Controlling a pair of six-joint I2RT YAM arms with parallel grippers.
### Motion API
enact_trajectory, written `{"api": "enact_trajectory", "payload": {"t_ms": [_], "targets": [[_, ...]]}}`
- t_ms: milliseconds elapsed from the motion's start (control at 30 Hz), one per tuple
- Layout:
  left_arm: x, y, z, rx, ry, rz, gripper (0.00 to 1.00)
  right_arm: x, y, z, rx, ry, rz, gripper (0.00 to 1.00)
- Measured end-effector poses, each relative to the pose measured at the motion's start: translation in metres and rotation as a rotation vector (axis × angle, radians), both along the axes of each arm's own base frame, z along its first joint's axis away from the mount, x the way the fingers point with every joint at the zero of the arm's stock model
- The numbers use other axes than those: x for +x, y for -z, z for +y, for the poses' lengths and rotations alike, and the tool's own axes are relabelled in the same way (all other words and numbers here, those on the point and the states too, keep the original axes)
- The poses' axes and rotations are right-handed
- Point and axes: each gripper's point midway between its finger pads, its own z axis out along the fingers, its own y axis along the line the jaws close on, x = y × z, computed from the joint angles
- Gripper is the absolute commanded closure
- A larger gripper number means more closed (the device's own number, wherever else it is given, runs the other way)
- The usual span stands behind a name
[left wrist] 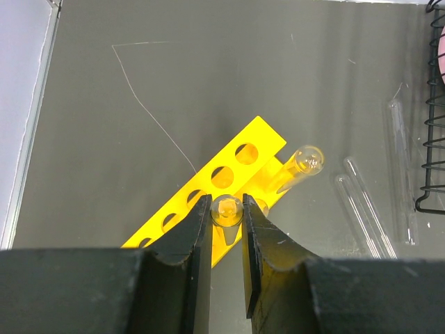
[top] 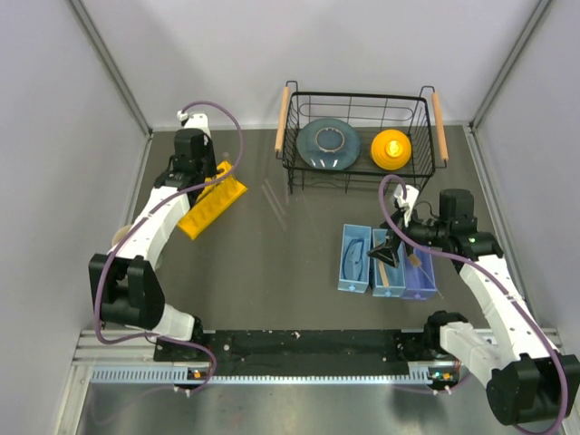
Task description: Organize the chemistry lab equipment
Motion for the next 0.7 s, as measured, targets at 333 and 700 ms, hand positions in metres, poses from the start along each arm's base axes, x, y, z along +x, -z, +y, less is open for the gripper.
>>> {"api": "enact_trajectory", "payload": {"t_ms": [333,700], "targets": [[0.006,0.008,0.001,-0.020,-0.001,0.008,0.89,0.001,0.002,0.000,-0.001,0.000,0.008,0.01],[0.001,0.034,0.001,-0.039,-0.002,0.034,0.83,0.001,0.003,0.000,-0.002,0.000,0.013,0.01]]}}
